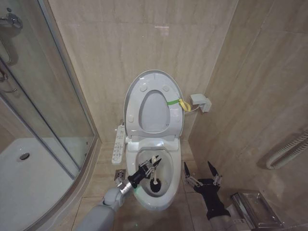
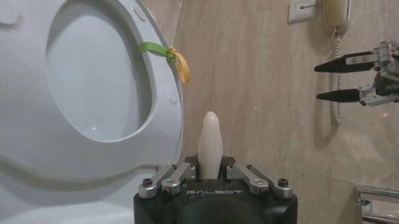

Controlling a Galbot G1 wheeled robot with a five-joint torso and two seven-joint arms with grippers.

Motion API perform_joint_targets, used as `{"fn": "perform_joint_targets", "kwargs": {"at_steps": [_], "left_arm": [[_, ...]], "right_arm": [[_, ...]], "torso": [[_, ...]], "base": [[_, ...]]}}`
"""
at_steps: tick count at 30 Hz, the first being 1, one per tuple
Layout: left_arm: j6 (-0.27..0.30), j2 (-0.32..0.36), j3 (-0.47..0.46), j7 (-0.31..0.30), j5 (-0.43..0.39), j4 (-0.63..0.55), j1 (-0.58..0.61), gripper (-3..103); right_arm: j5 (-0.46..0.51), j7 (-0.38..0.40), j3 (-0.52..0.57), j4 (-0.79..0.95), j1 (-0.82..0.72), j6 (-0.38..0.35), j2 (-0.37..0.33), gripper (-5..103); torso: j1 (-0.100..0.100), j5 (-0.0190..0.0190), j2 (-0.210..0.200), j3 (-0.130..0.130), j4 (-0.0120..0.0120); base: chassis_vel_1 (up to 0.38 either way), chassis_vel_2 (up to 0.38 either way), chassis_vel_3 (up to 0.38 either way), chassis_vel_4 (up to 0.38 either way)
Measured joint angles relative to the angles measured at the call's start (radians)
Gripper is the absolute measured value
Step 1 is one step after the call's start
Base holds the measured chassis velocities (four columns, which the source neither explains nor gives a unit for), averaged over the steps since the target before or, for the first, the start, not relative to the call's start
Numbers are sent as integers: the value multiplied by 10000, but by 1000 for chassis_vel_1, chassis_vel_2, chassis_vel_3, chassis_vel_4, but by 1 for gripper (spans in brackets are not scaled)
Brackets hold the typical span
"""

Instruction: Open the toilet lid, clean the toilet bowl with a toilet brush, close the toilet lid, and flush.

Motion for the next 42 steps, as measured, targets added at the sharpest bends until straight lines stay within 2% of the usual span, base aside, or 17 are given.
{"fn": "perform_joint_targets", "kwargs": {"at_steps": [5, 10, 19, 21, 27, 34, 38, 42], "left_arm": [[46, 138, -188, -12, 69, -280, 359, 22], [117, 349, -465, -301, 266, -761, 809, 22], [-612, -65, -1069, -713, 381, -1178, 346, 22], [-767, -341, -1009, -664, 36, -838, 108, 22], [-750, -839, -685, -610, -453, -74, -347, 22], [-659, -2056, -250, -269, -1617, 1786, -1358, 22], [-737, -2447, -182, 25, -1636, 2678, -1418, 22], [-837, -2309, -194, 204, -1435, 2943, -1192, 22]], "right_arm": [[0, 0, 0, 0, 0, 0, 0, 100], [0, 0, 0, 0, 0, 0, 0, 100], [0, 0, -1, 0, 0, 0, 0, 100], [0, 0, 0, 0, 1, 0, 0, 100], [0, 0, -1, 0, 0, 0, 0, 100], [0, 0, 0, 0, 0, 0, 0, 100], [0, 0, 1, 0, 0, 0, 1, 100], [0, 0, 0, 0, 0, 0, 0, 100]], "torso": [[0, 0, 0, 0, 0], [0, 1, 0, 0, 2], [0, 2, -1, 1, -1], [1, 1, -1, 1, 2], [1, 2, -1, 2, 1], [1, 3, -1, 1, -3], [1, 2, -1, 2, -1], [1, 4, 0, -1, 3]], "base": [[0, 0, 0, 0], [0, 0, 0, 0], [0, 0, 0, 0], [0, 0, 0, 0], [0, 0, 0, 0], [0, 0, 0, 0], [0, 0, 0, 0], [0, 0, 0, 0]]}}
